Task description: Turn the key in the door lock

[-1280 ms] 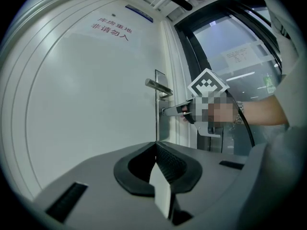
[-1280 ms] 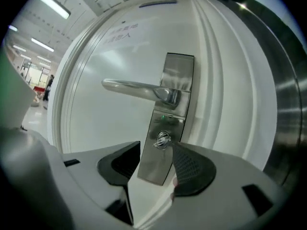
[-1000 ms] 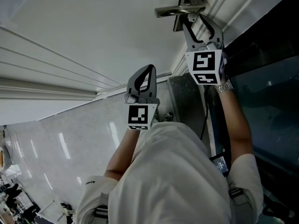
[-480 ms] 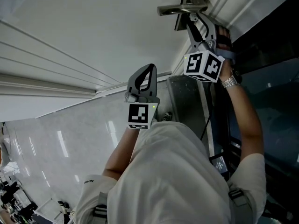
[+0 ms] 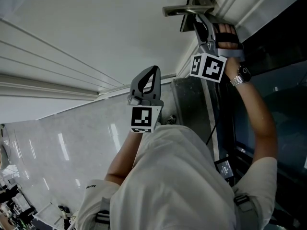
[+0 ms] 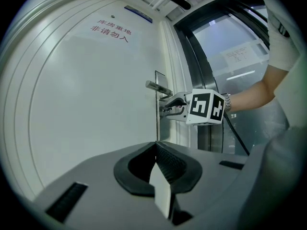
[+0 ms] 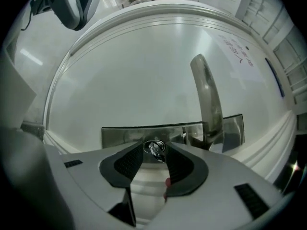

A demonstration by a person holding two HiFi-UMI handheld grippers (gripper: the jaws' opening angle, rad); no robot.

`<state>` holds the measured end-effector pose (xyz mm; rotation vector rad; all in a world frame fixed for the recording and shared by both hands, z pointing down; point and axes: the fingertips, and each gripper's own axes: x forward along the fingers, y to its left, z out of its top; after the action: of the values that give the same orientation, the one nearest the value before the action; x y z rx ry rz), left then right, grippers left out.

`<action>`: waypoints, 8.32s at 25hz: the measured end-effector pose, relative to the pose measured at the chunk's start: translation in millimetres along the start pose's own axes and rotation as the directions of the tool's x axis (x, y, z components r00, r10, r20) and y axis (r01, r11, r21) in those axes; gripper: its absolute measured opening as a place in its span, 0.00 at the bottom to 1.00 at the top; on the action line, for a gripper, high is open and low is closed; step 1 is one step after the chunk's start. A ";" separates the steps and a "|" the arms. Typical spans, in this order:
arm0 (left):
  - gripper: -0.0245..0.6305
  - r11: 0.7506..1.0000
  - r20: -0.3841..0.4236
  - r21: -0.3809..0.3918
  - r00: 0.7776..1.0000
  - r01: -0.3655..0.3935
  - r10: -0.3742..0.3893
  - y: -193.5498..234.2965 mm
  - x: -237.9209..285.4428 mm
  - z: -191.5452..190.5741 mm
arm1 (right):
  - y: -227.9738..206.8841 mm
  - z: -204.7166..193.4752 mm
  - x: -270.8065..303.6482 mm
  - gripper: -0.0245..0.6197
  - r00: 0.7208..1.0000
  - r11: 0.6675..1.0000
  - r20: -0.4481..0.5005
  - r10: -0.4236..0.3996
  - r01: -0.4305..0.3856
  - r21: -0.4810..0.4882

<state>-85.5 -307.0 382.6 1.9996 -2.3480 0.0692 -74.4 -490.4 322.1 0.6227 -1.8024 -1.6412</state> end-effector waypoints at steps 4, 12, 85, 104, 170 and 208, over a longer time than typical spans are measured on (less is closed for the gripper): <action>0.05 1.000 -0.001 -0.004 1.000 -0.007 0.007 3.0 0.3 -1.0 | -3.4 -1.1 1.2 0.19 0.999 0.999 -0.007 -0.032 0.032 -0.023; 0.05 1.000 -0.005 -0.008 1.000 -0.009 0.009 4.1 0.6 -2.7 | -5.1 -2.2 1.5 0.17 0.996 0.997 -0.040 -0.074 0.075 0.028; 0.05 1.000 -0.006 -0.017 1.000 -0.013 0.012 -2.6 -7.4 -2.7 | -19.1 -17.1 -0.1 0.05 0.994 -0.053 0.097 0.051 -0.094 0.994; 0.05 0.999 -0.010 -0.015 0.999 -0.041 0.041 1.7 -12.5 -4.7 | -12.6 -25.6 0.2 0.05 0.970 -0.898 0.236 -0.061 -0.157 0.411; 0.05 1.000 -0.016 -0.013 1.000 0.009 -0.009 -8.3 -24.1 -9.6 | -6.4 7.4 -6.5 0.20 0.998 0.935 -0.057 0.006 0.015 0.354; 0.05 1.000 -0.014 -0.020 1.000 0.023 -0.023 -6.9 -20.8 -10.1 | -20.0 -4.5 -3.9 0.05 0.997 0.649 -0.074 -0.031 0.076 0.757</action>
<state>-75.2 -286.9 391.2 2.0098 -2.3070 0.0587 -69.7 -493.2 302.0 1.0711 -2.4359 -0.7943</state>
